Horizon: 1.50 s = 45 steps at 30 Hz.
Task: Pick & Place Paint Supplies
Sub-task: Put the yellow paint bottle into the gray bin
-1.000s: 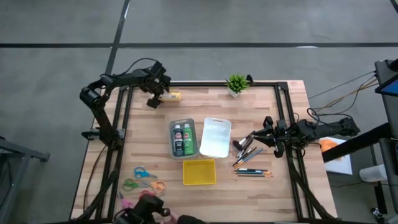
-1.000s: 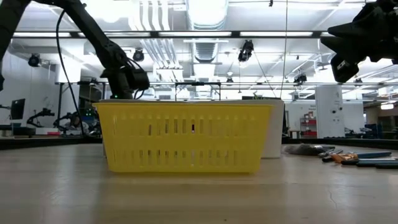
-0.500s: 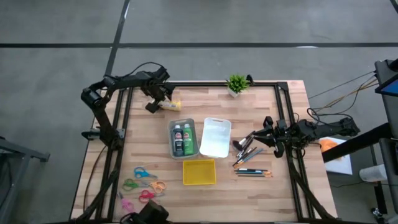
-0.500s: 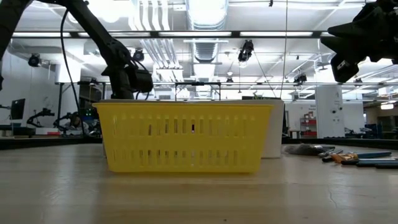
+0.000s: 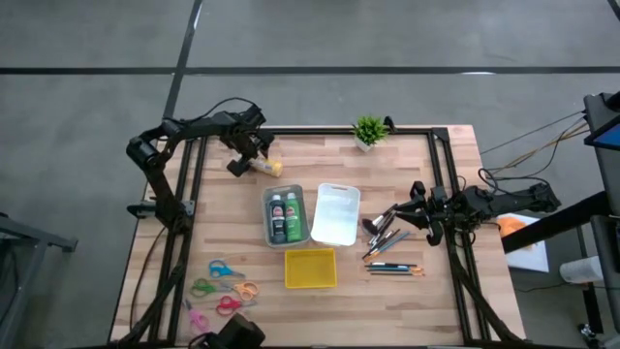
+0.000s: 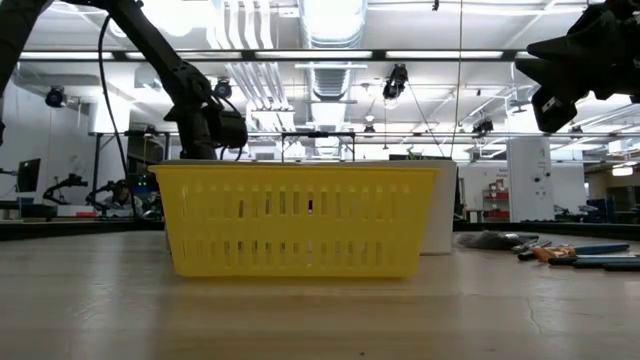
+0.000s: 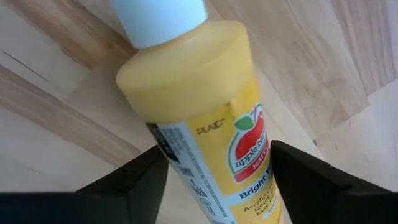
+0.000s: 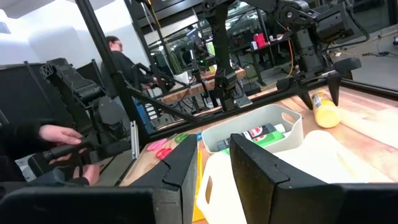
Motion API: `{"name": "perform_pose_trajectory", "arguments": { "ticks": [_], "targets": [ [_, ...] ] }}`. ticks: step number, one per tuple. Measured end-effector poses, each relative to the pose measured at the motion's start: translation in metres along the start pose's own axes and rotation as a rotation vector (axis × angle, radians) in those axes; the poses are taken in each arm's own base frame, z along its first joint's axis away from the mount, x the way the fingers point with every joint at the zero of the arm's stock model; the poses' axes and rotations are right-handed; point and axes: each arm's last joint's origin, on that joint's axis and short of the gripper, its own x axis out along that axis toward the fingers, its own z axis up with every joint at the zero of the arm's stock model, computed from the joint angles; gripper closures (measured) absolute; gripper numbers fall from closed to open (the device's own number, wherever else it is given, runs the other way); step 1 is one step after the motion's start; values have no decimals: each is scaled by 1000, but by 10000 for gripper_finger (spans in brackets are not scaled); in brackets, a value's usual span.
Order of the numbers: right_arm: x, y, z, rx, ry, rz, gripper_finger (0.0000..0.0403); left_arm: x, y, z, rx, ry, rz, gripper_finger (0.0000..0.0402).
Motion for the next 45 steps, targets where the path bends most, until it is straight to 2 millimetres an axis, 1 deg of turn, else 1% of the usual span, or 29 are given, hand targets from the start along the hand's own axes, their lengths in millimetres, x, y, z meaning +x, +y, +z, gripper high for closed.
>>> {"name": "perform_pose_trajectory", "arguments": {
  "ticks": [4,8,17,21,27,34,39,42,45],
  "targets": [
    [0,0,0,0,0,-1,309,0,0,0,20,0,-1,178],
    [0,0,0,0,0,0,309,0,0,0,26,0,-1,200],
    [0,0,0,0,0,-1,309,0,0,0,26,5,-3,207],
    [0,0,0,0,0,0,309,-5,0,-2,50,9,-17,208],
    [0,0,0,0,0,0,309,-34,-1,-9,184,0,-123,208],
    [0,0,0,0,0,-1,309,-79,8,-24,334,-24,-276,208],
    [0,0,0,0,0,-1,309,-107,19,-42,509,-62,-373,208],
    [0,0,0,0,0,-1,309,-118,26,-57,617,-90,-412,208],
    [0,0,0,0,0,-1,309,-125,34,-74,725,-94,-440,208]
  ]
}}
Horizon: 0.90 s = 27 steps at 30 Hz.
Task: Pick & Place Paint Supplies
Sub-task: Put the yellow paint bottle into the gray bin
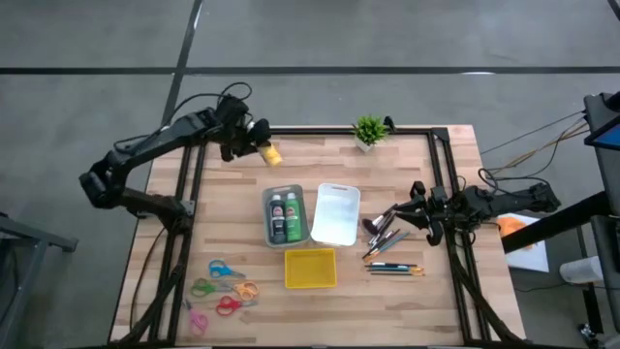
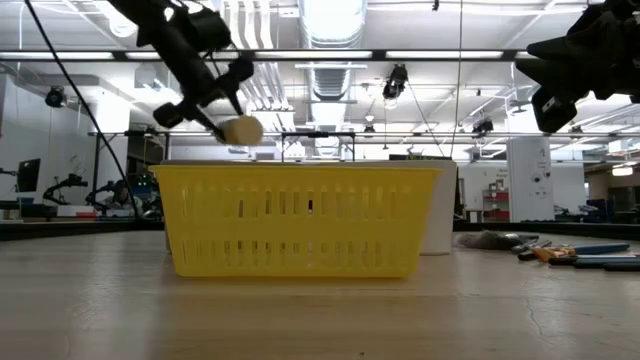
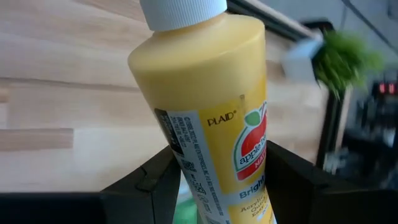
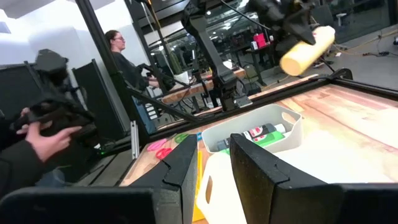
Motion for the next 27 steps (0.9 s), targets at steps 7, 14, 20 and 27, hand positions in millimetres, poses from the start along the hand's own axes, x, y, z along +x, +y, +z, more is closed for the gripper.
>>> {"name": "perform_pose_trajectory", "arguments": {
  "ticks": [7,14,20,27],
  "targets": [
    [0,0,0,0,0,0,309,0,-20,-45,167,81,-49,208],
    [0,0,0,0,0,0,309,2,-31,-91,308,155,-63,208],
    [0,0,0,0,0,0,309,1,-34,-125,364,192,-60,208],
    [0,0,0,0,1,0,309,6,-34,-155,303,127,-9,208]
  ]
}}
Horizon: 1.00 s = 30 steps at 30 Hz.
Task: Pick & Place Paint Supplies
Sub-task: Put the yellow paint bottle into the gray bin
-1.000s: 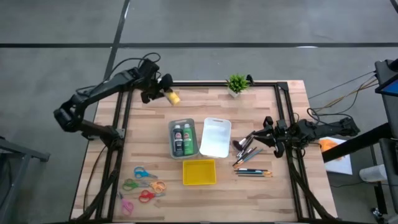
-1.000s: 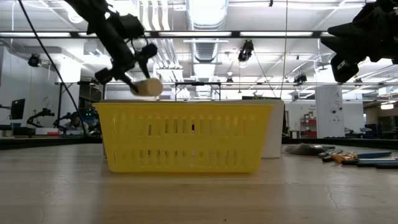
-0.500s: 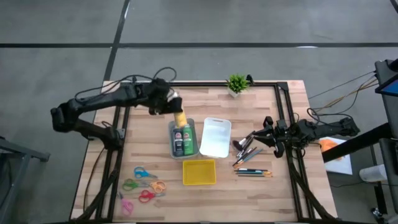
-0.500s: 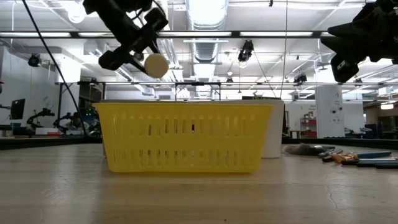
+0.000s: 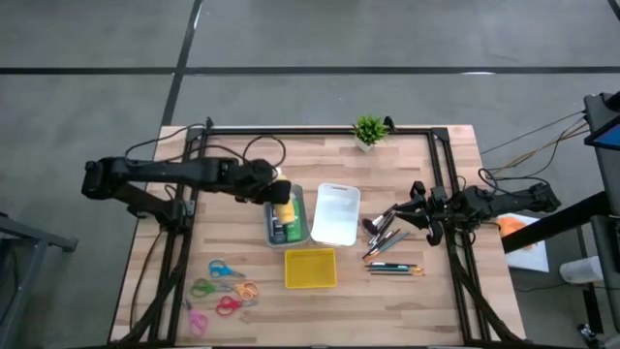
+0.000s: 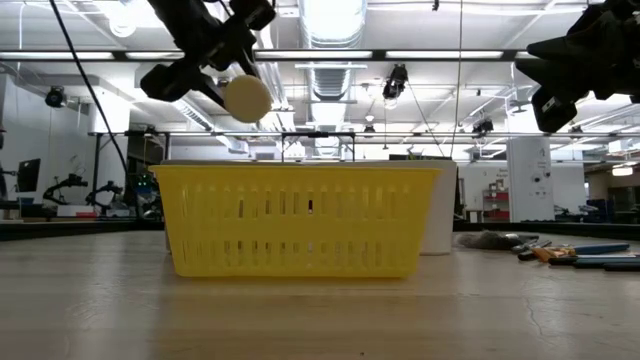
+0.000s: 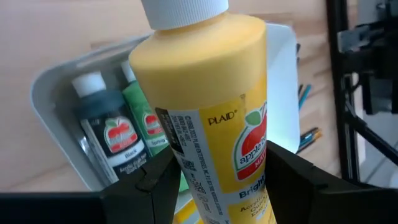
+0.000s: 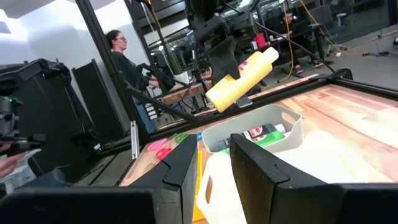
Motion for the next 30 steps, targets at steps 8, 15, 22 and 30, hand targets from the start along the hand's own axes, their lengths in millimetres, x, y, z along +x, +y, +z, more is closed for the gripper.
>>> {"name": "perform_pose_trajectory", "arguments": {
  "ticks": [8,15,22,30],
  "targets": [
    [0,0,0,0,0,0,309,31,-3,-23,-18,67,100,208],
    [0,0,0,0,-1,0,309,70,4,-29,-37,94,224,208],
    [0,0,0,0,-1,0,309,98,9,-34,-85,124,294,208],
    [0,0,0,0,0,0,309,98,9,-33,-112,126,294,208]
  ]
}}
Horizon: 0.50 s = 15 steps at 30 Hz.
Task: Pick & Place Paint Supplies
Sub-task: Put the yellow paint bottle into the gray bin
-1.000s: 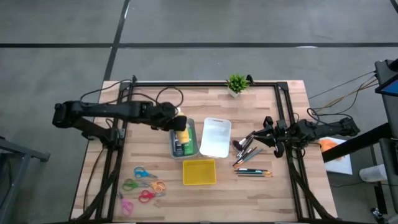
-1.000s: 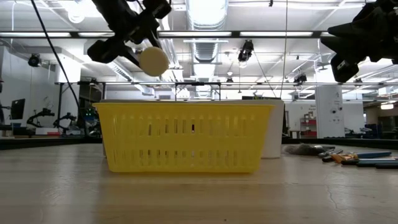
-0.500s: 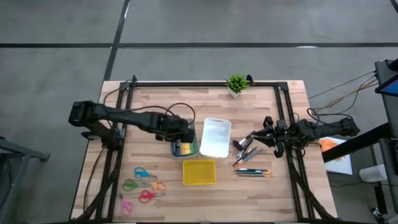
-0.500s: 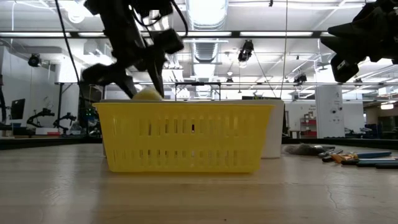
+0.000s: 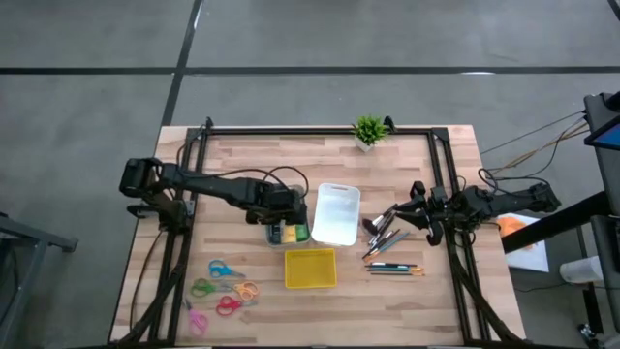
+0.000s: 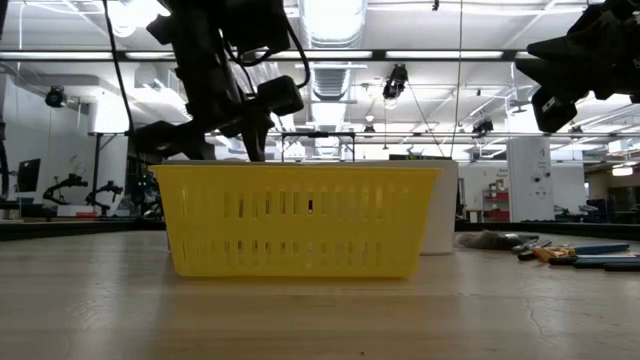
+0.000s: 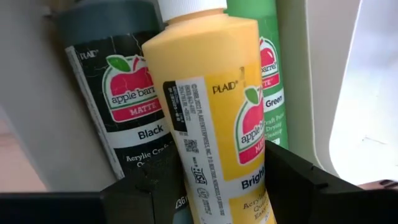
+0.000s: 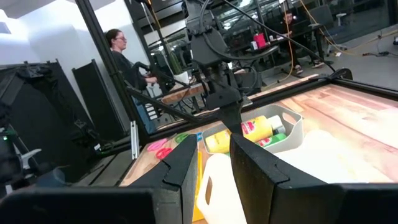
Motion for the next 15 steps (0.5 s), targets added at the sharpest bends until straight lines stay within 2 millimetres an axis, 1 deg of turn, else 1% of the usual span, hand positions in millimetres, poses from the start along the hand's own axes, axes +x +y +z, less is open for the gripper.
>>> {"name": "perform_pose_trajectory", "arguments": {
  "ticks": [4,11,15],
  "targets": [
    [0,0,0,0,0,0,309,-2,1,2,-7,-6,-3,199],
    [0,0,0,0,0,0,309,-2,1,3,-27,-13,-4,135],
    [0,0,0,0,0,0,309,-2,0,3,-27,-13,-9,113]
  ]
}}
